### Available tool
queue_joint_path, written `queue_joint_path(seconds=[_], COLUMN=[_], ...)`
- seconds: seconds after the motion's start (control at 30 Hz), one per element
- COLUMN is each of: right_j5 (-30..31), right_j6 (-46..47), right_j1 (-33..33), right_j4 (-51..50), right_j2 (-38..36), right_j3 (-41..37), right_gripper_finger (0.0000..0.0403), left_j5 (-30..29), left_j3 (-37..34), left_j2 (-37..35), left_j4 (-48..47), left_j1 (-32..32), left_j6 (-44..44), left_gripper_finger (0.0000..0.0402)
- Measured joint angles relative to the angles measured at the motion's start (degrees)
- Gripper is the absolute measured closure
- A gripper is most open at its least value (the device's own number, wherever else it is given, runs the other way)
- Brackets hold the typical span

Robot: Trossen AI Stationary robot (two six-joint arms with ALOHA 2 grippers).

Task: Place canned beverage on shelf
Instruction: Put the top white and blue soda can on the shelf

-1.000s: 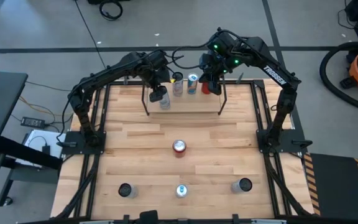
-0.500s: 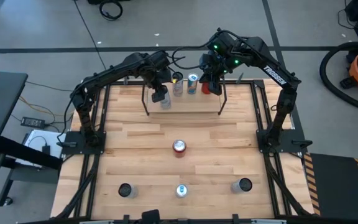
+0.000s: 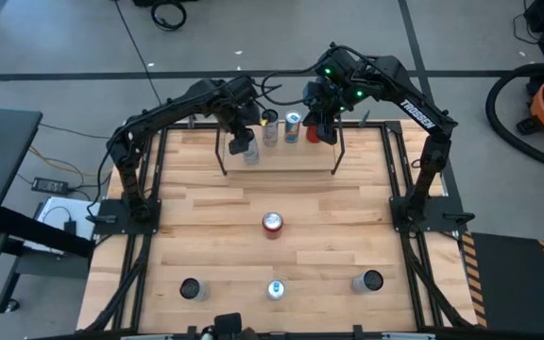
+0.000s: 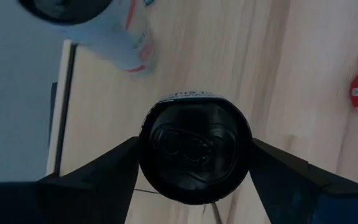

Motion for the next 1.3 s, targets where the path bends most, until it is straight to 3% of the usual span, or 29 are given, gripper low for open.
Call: queue_joint_path(seconds=[0.53, 0.77, 0.93, 1.1, 1.3], right_j5=[0.0, 0.0, 0.0, 0.0, 0.0], right_j6=[0.0, 0.0, 0.0, 0.0, 0.0], right_j1=[0.0, 0.0, 0.0, 0.0, 0.0], right_j4=[0.0, 0.0, 0.1, 0.1, 0.1], right_j2=[0.0, 0.0, 0.0, 0.0, 0.0], right_j3=[0.0, 0.0, 0.0, 0.0, 0.0], right_gripper_finger=[0.0372, 0.0372, 0.0372, 0.0372, 0.0372], left_j5=[-0.4, 6.2, 5.8, 1.3, 0.6], left_j3=[4.2, 3.7, 3.7, 3.9, 7.4], left_j2=[0.2, 0.1, 0.1, 0.1, 0.0], left_j4=[0.2, 0.1, 0.1, 0.0, -0.3], left_j1=[7.3, 7.4, 5.9, 4.7, 4.5], left_j6=[1.1, -1.9, -2.3, -1.0, -2.6], left_gripper_finger=[0.0111, 0.0111, 0.0111, 0.0111, 0.0111])
